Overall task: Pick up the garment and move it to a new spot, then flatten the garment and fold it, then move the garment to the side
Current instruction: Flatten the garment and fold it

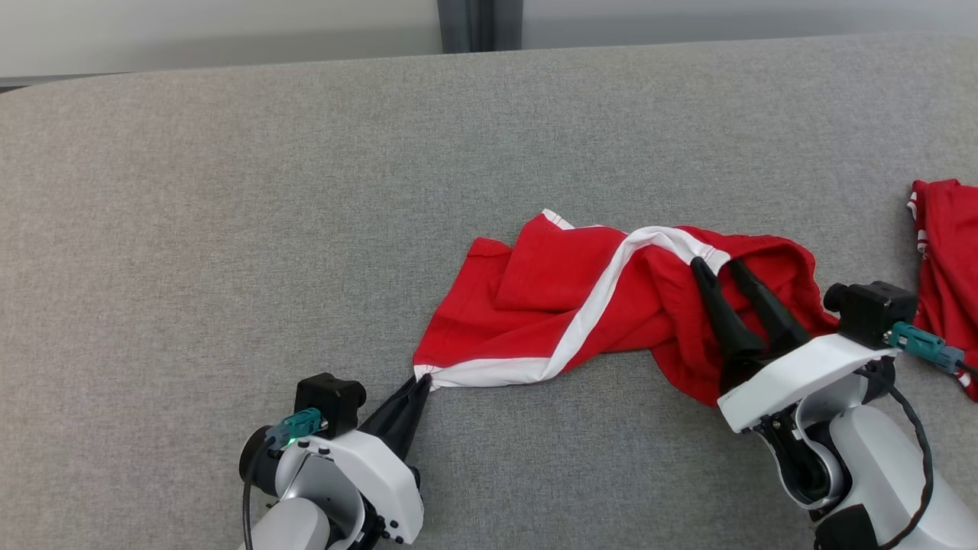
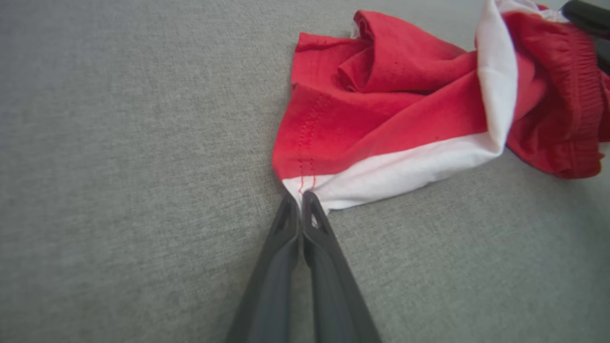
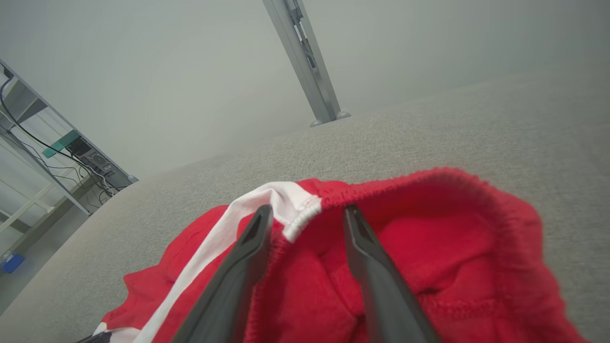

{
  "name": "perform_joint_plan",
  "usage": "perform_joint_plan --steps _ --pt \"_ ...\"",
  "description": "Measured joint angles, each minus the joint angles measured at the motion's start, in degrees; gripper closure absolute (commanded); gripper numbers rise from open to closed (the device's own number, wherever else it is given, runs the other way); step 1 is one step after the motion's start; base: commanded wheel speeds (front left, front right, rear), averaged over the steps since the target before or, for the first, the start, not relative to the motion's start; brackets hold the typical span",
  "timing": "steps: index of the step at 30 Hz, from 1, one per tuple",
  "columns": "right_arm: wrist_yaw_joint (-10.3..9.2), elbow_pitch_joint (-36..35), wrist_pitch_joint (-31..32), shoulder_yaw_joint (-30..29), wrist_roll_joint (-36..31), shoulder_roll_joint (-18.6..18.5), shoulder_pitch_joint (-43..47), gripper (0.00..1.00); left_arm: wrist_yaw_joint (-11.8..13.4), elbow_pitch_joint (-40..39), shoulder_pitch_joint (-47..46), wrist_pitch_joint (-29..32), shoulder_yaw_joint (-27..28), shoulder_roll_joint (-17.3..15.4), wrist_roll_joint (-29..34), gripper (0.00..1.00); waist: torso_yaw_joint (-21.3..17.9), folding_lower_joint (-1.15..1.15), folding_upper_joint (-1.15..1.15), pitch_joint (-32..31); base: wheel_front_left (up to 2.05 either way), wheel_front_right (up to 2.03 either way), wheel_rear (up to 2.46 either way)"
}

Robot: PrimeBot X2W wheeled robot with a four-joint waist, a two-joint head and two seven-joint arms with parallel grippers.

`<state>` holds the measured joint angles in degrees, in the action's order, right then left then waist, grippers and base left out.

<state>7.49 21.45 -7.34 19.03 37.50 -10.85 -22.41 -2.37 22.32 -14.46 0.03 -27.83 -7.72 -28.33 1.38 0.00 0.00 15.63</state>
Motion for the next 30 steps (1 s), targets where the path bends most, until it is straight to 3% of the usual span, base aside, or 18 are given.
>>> perform_joint_plan --steps 1,6,12,23,30 --pt "0.0 0.31 -0.27 0.64 0.86 -0.05 -0.21 1.0 0.0 -0.02 -0.02 -0.09 -0.01 0.02 0.01 1.0 0.05 0.0 0.0 0.06 0.0 0.0 0.0" --pt "0.0 1.03 -2.34 3.24 2.88 -1.4 -0.98 1.0 0.6 -0.8 -0.16 -2.25 0.59 -0.12 0.03 1.0 -0.14 0.0 0.0 -0.05 0.0 0.0 0.0" --pt "0.0 -4.74 -4.83 4.3 3.31 -4.63 -1.03 1.0 2.64 -6.28 -1.08 -6.9 4.13 -1.9 0.08 1.0 -0.75 0.0 0.0 -1.23 0.0 0.0 0.0" --pt "0.0 -22.62 -4.71 3.23 4.78 -11.71 2.83 1.0 8.21 -28.2 -2.08 -8.65 10.77 -7.66 2.12 1.0 -1.97 0.0 0.0 -4.94 0.0 0.0 0.0" --pt "0.0 -29.5 -3.5 2.13 7.95 -14.58 5.81 1.0 11.11 -41.21 -2.71 -7.83 13.83 -9.64 3.69 1.0 -2.69 0.0 0.0 -7.84 0.0 0.0 0.0"
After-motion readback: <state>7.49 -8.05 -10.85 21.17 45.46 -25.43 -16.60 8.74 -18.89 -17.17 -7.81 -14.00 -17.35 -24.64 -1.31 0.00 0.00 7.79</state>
